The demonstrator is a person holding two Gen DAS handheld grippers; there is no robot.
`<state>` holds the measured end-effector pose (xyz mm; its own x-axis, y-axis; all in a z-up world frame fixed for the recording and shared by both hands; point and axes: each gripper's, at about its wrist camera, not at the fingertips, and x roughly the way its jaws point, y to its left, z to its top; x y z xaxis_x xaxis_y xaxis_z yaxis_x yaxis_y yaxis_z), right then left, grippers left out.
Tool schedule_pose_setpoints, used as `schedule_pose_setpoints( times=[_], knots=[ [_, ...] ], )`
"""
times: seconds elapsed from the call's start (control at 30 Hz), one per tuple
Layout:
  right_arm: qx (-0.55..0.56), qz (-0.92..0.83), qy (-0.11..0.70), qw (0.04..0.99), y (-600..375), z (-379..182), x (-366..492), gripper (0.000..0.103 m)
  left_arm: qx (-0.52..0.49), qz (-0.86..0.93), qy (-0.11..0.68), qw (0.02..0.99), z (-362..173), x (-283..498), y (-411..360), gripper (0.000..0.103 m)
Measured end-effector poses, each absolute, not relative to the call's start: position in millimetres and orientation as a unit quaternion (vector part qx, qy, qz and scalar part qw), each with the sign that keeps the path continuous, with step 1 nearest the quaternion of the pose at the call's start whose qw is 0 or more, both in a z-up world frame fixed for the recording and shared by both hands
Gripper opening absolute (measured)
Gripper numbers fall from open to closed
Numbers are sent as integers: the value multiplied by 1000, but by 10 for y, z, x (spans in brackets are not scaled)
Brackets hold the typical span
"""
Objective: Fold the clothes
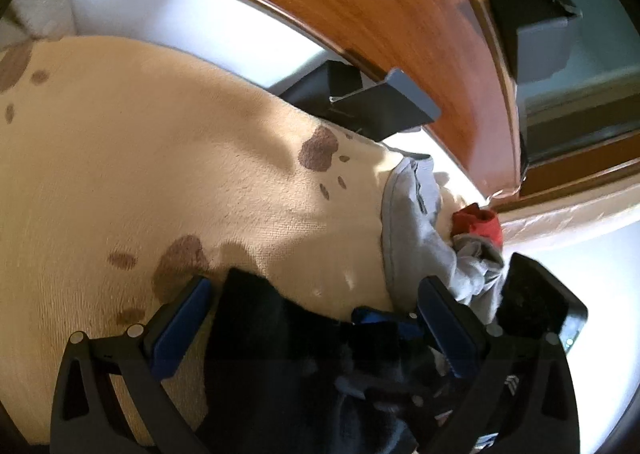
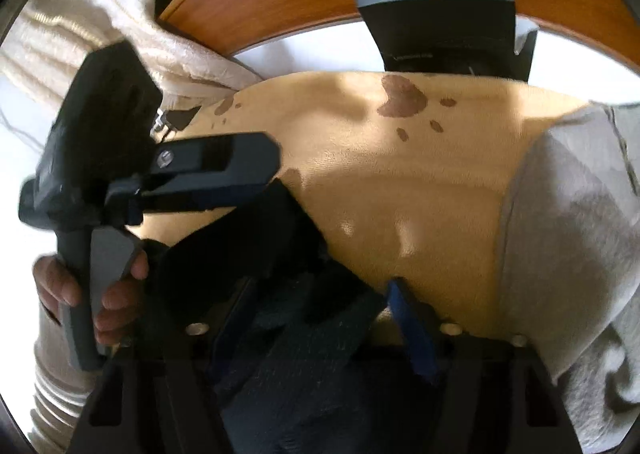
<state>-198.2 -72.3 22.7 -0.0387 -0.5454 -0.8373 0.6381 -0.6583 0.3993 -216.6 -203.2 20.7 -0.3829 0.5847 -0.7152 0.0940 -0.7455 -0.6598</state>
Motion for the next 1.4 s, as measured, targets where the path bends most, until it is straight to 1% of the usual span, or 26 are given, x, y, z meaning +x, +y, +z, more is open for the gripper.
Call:
schedule_pose_setpoints(
  times=[0.07,0.1,0.17,0.2,0.23,0.27,0.33,0.43,0.57,0.7,0.73,0.8,0.83,0.87,0.9,0.93,0.97,1.0,1.03,1.13,1.2,1.27,1.3,1.33,1.37,1.4],
  knots=[
    [550,-725,55,411,-711,227,-1965,35,-536,778,-287,159,219,-2160,-1958,101],
    [548,-727,53,410,-685,227,-1970,32,-538,783,-269,157,226,-2148,-1926,99],
    [547,-729,48,410,-640,225,-1981,25,-547,785,-250,149,237,-2136,-1911,84],
    [544,-730,46,410,-614,229,-1979,23,-551,785,-242,145,242,-2130,-1906,69],
    [541,-732,45,412,-593,242,-1968,19,-554,785,-240,141,250,-2123,-1938,66],
    [537,-733,43,414,-573,255,-1956,16,-554,784,-241,143,251,-2117,-1959,66],
    [525,-737,41,422,-531,308,-1917,14,-554,782,-244,149,250,-2104,-1985,66],
    [521,-734,39,434,-495,374,-1877,14,-554,781,-241,159,254,-2088,-1983,68],
    [555,-723,19,410,-467,264,-1992,14,-557,784,-218,169,267,-2059,-1954,68],
    [579,-705,-14,410,-386,152,-2050,20,-556,779,-224,183,258,-2043,-2009,68],
    [581,-701,-24,413,-356,149,-2053,25,-555,777,-233,187,248,-2048,-2035,67],
    [585,-695,-44,415,-330,154,-2065,49,-553,775,-241,189,236,-2054,-2058,67],
    [586,-691,-60,419,-316,162,-2067,68,-552,775,-243,189,233,-2054,-2064,65],
    [587,-686,-73,424,-323,169,-2063,72,-552,777,-238,185,233,-2055,-2057,62],
    [589,-683,-80,425,-315,181,-2045,72,-553,779,-232,181,233,-2057,-2047,53],
    [591,-681,-78,425,-321,192,-2017,72,-555,782,-224,173,233,-2052,-2046,42],
    [592,-680,-76,426,-328,203,-1990,72,-556,783,-222,166,219,-2051,-2063,34],
    [592,-681,-73,424,-357,205,-1977,72,-558,784,-221,159,201,-2051,-2083,18],
    [594,-683,-67,420,-360,201,-1950,72,-560,784,-219,152,184,-2051,-2103,10],
    [584,-693,-44,419,-388,215,-1877,71,-556,785,-225,154,162,-2037,-2140,8],
    [572,-708,-19,414,-378,243,-1836,66,-556,788,-217,154,169,-2027,-2125,8],
    [564,-720,2,406,-398,256,-1815,37,-555,791,-206,154,186,-2020,-2102,7],
    [560,-724,7,403,-397,262,-1817,31,-555,793,-200,153,195,-2016,-2092,6],
    [557,-728,12,401,-395,270,-1818,20,-554,795,-195,153,204,-2011,-2083,6],
    [549,-733,16,401,-392,299,-1815,13,-553,797,-191,152,214,-2006,-2080,6],
    [541,-739,21,402,-389,329,-1813,13,-551,798,-189,151,225,-2001,-2079,6]
  ],
)
